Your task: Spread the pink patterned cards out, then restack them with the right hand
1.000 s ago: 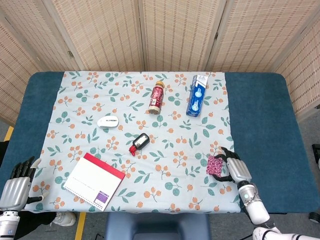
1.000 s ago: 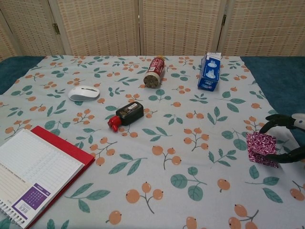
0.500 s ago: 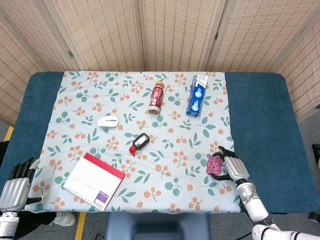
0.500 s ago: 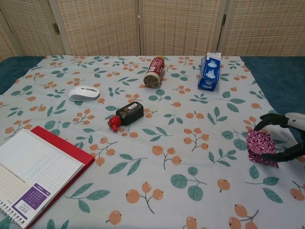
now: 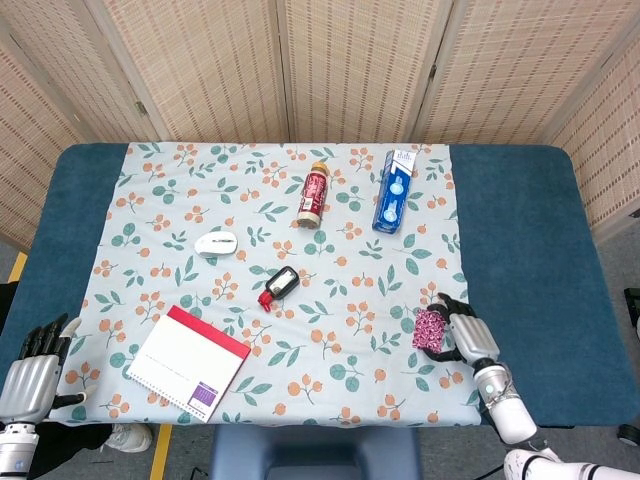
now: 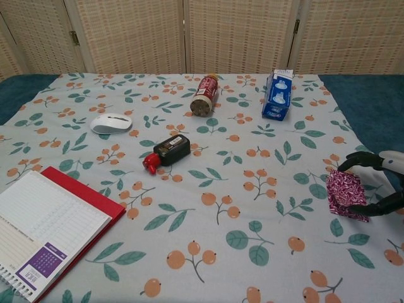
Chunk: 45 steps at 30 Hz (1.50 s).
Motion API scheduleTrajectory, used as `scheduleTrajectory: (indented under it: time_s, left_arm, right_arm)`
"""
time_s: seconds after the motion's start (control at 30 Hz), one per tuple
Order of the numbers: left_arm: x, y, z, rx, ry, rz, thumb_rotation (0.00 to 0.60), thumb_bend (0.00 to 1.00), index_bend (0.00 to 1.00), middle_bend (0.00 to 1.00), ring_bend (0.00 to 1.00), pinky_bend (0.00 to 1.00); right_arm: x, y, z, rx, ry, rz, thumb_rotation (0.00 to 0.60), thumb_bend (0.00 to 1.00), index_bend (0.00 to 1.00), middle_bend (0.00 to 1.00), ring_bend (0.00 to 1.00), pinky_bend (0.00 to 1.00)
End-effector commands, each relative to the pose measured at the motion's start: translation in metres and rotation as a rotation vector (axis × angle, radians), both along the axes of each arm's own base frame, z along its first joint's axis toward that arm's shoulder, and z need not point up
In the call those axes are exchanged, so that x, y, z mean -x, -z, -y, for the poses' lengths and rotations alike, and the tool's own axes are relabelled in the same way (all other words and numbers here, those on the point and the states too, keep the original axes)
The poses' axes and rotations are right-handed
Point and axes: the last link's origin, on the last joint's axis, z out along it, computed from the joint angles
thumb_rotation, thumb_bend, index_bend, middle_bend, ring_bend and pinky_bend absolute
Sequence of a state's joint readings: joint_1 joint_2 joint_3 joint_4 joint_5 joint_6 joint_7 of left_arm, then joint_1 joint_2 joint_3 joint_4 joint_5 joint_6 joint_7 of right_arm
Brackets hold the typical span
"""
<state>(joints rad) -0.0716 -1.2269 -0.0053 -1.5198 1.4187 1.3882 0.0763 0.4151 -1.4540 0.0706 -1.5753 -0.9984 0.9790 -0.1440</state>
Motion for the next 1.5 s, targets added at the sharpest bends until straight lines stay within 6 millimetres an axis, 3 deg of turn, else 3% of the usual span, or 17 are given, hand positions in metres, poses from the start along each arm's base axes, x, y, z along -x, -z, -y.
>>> scheduleTrajectory:
  time_s: [0.03,0.67,0.93,1.07,1.2,1.5]
  left_arm:
    - [0.0,0.0,0.0,-0.001,-0.001,0.0,0.6,0.09,0.08,0.0,0.07,0.0]
    - [0.002,-0.001,0.0,-0.003,-0.001,0.005,0.6,0.09,0.08,0.0,0.07,0.0]
    - [0.0,-0.005,-0.002,-0.033,0.005,0.007,0.6,0.09,0.09,0.0,0.07,0.0]
    - [-0.005,-0.008,-0.004,-0.069,0.022,-0.001,0.6,0.09,0.09,0.0,0.08,0.0]
    - [-0.014,-0.011,-0.006,-0.109,0.05,0.005,0.6,0.09,0.1,0.0,0.08,0.0]
    - [-0.03,-0.01,-0.006,-0.163,0.099,0.007,0.6,0.09,0.1,0.01,0.08,0.0]
  right_arm:
    - [-0.001,0.002,-0.001,-0.006,-0.003,0.0,0.491,0.29,0.17,0.05,0.0,0.0]
    - [-0.002,-0.002,-0.003,0.004,-0.003,-0.012,0.491,0.29,0.13,0.04,0.0,0.0]
    - [-0.007,-0.051,-0.011,0.167,-0.097,-0.038,0.498,0.29,0.13,0.05,0.0,0.0]
    - [-0.003,-0.085,-0.023,0.28,-0.161,-0.095,0.543,0.29,0.13,0.08,0.0,0.0]
    - [0.002,-0.112,-0.041,0.356,-0.172,-0.101,0.547,0.29,0.13,0.08,0.0,0.0]
    - [0.006,-0.13,-0.064,0.415,-0.231,-0.094,0.547,0.29,0.15,0.09,0.0,0.0]
